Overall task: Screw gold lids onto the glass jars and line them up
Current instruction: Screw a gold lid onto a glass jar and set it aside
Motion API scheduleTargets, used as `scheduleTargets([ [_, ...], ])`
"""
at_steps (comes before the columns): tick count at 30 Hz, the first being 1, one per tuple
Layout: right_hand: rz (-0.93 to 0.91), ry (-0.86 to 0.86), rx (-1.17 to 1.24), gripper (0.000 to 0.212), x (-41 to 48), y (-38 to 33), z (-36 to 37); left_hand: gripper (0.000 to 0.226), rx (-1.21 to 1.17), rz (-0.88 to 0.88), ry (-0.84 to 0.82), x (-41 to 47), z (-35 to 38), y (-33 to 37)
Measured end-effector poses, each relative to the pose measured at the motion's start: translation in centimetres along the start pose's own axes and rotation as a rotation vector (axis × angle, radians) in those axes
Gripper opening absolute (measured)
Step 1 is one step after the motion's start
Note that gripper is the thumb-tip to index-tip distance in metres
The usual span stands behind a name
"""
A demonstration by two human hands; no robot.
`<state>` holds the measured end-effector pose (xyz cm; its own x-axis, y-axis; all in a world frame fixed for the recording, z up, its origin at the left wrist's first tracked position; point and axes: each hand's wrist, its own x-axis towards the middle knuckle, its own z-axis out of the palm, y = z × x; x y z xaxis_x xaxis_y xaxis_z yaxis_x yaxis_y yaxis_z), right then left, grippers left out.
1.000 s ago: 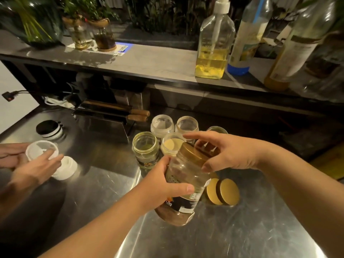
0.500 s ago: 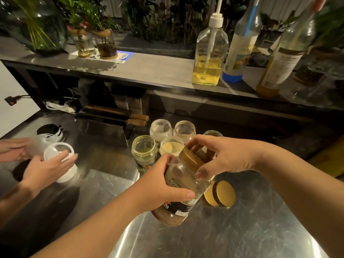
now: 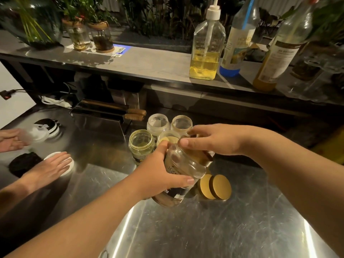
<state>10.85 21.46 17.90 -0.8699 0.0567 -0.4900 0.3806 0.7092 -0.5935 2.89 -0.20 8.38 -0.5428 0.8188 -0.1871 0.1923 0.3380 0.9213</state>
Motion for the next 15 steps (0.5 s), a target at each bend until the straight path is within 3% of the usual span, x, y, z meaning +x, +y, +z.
scheduleTargets([
  [3, -0.249, 0.086, 0.085, 0.081, -1.5, 0.4, -0.1, 0.093, -0.075, 0.012, -0.011, 0.0, -0.1, 0.2],
  [8, -0.577, 0.325, -0.308, 0.066, -2.9, 1.0, 2.1, 0.089, -0.289, 0.039, -0.151, -0.1, -0.7, 0.6],
  [12, -0.549, 0.417, -0.312, 0.06, -2.8, 1.3, 2.8, 0.09, -0.262, 0.053, -0.19, 0.0, -0.8, 1.0],
  [15, -0.41, 0.448, -0.311, 0.059, -2.5, 1.3, 3.3, 0.087, -0.117, 0.069, -0.07, 0.0, 0.2, 1.4],
])
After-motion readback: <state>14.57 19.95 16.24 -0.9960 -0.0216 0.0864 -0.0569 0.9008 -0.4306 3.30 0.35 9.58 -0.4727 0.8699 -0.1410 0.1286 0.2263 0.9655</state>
